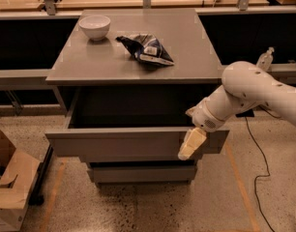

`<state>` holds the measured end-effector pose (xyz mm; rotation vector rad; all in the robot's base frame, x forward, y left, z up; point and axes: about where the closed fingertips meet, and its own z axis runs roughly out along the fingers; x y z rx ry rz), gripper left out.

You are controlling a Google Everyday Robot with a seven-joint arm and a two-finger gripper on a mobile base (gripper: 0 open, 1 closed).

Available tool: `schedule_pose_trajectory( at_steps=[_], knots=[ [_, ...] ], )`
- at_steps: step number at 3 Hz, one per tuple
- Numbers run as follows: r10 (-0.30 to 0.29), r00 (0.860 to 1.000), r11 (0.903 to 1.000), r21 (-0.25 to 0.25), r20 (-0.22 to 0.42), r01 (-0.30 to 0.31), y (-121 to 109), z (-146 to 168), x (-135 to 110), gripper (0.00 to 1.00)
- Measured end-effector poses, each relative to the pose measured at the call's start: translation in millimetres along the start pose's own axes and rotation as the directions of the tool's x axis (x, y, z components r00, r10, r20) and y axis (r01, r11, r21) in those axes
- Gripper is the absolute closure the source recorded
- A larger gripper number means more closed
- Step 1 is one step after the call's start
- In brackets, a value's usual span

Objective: Open top drawer

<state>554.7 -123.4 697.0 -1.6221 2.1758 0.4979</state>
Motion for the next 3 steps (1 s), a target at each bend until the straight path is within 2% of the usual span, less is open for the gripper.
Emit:
schedule_pose_trajectory(
  at_steps=[1,2,3],
  knots=[
    [-0.001,1.000,1.0000,-0.002,-0.001,0.001,0,0,0,0.00],
    [0.071,0.997,0.9957,-0.059,-0.003,-0.071,33,8,19,0.00],
    [0.150,0.989,0.9835,-0.103,0.003,-0.149,62,10,31,0.00]
  ],
)
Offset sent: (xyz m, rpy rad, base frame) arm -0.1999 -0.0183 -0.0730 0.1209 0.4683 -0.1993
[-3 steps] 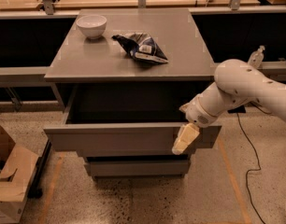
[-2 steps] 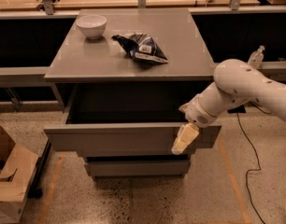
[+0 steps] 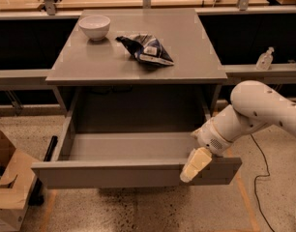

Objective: Open top drawer

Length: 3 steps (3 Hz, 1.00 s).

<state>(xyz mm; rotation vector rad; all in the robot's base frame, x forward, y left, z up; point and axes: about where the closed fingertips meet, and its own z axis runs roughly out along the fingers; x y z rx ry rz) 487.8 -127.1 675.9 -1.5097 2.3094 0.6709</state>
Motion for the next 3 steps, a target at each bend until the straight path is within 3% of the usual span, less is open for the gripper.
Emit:
schedule_pose_trajectory(
  at_steps=[1,2,3],
  knots=[
    [0.005,1.000,0.9999,-0.009,0.000,-0.005,4,1,3,0.00],
    [0.051,0.999,0.9975,-0.049,-0.003,-0.051,24,2,23,0.00],
    [0.127,0.992,0.9883,-0.082,-0.018,-0.128,56,-3,45,0.00]
  ],
)
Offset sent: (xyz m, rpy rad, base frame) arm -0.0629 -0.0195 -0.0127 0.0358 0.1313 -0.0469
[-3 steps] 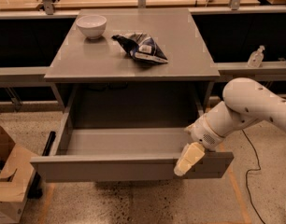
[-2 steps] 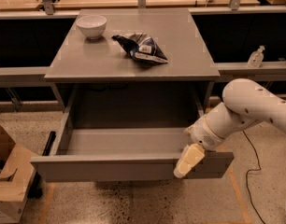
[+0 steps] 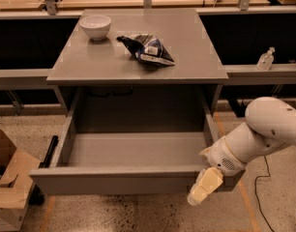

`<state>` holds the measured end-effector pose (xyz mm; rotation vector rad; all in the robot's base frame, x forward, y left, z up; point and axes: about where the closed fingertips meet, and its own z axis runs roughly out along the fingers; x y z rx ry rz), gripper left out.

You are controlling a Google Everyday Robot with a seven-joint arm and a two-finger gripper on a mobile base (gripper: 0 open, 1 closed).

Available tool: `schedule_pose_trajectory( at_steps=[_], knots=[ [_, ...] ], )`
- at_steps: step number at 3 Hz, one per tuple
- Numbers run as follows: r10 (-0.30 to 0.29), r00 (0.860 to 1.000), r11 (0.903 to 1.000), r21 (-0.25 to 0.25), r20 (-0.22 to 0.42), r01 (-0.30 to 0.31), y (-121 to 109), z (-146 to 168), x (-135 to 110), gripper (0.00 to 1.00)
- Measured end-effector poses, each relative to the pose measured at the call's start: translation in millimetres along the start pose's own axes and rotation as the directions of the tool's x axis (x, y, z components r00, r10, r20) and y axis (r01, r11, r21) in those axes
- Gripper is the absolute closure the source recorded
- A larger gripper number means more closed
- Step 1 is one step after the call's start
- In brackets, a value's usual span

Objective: Open top drawer

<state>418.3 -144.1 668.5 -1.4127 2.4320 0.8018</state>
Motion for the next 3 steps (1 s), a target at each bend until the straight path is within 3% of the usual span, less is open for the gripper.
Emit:
schedule_pose_trajectory(
  at_steps=[1,2,3],
  knots=[
    [0.000,1.000,1.0000,0.000,0.000,0.000,-1,0,-1,0.00],
    [-0.004,0.999,0.9982,0.059,-0.032,0.006,11,-22,1,0.00],
    [-0.011,0.999,0.9969,0.077,-0.035,0.014,14,-29,-2,0.00]
  ],
)
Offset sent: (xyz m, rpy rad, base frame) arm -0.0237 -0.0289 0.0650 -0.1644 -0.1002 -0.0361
